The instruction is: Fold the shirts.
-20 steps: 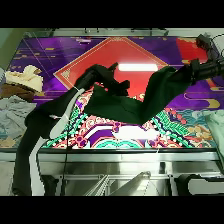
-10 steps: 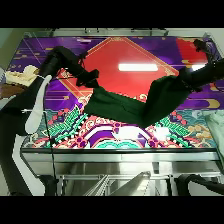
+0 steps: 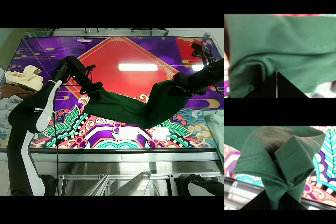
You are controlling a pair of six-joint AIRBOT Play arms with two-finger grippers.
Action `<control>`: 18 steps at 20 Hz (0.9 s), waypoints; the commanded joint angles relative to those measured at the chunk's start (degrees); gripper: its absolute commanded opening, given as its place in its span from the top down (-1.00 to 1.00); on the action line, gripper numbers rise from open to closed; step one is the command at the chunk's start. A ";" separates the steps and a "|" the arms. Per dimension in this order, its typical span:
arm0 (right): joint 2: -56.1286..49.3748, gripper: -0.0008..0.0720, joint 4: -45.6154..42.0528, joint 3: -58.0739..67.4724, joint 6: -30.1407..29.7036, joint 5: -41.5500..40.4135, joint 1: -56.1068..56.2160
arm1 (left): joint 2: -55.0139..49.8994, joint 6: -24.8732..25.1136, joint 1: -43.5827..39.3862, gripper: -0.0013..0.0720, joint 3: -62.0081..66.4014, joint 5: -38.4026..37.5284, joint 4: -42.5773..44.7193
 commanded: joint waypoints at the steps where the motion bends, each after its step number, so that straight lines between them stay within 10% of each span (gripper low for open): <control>1: 0.13 0.90 -0.46 -0.02 -0.04 -0.07 0.17 | -2.49 -2.43 -1.01 0.92 0.02 5.33 12.11; 8: -1.38 0.90 1.75 0.02 -2.95 -5.51 -3.37 | 2.51 -4.83 3.06 0.91 -0.07 17.42 18.40; 13: -6.86 0.90 8.46 0.04 -11.37 -12.00 -8.00 | 10.03 -7.87 2.58 0.91 -11.63 8.00 17.84; 18: -8.90 0.90 9.40 0.02 -13.03 -11.87 -8.26 | 12.46 -2.89 2.56 0.91 -20.96 -3.06 -6.47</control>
